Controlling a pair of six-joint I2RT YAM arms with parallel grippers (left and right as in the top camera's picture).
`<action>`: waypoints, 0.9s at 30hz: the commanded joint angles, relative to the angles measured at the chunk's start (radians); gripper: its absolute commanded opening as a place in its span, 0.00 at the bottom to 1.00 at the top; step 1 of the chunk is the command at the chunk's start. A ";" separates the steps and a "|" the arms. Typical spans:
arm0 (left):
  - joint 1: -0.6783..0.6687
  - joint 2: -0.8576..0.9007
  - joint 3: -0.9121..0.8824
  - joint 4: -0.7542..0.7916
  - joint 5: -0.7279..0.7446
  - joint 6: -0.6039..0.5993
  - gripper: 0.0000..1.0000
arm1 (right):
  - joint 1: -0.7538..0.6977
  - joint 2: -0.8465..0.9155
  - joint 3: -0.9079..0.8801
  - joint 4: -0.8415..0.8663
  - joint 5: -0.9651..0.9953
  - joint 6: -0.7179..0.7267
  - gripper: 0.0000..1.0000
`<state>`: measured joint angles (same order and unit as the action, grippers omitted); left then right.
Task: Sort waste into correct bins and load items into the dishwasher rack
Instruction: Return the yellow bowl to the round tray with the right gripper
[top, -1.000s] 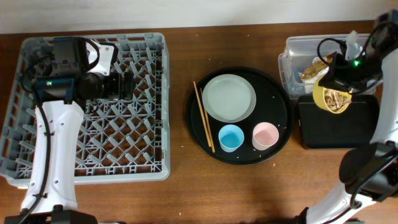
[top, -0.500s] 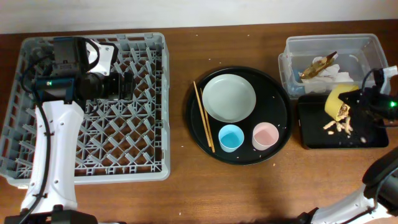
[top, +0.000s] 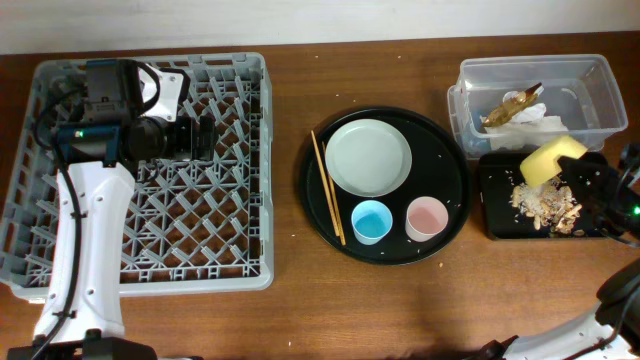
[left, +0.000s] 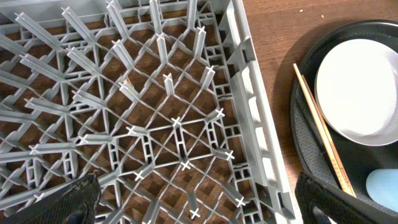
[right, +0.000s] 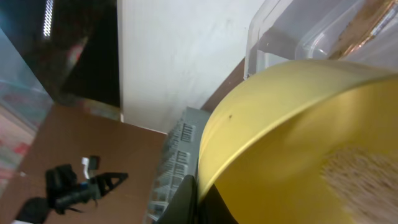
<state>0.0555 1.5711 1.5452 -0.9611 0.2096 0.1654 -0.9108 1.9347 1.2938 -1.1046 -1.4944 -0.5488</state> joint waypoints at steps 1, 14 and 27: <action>-0.001 0.005 0.019 0.001 0.004 0.016 0.99 | -0.041 -0.008 -0.005 -0.017 -0.053 0.069 0.04; -0.001 0.005 0.019 0.001 0.004 0.016 0.99 | -0.037 -0.014 -0.003 -0.051 0.078 0.186 0.04; -0.001 0.005 0.019 0.001 0.004 0.016 0.99 | 0.646 -0.408 0.285 -0.014 1.059 0.481 0.05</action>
<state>0.0555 1.5711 1.5452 -0.9615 0.2100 0.1654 -0.4316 1.5379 1.5406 -1.1522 -0.8185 -0.2420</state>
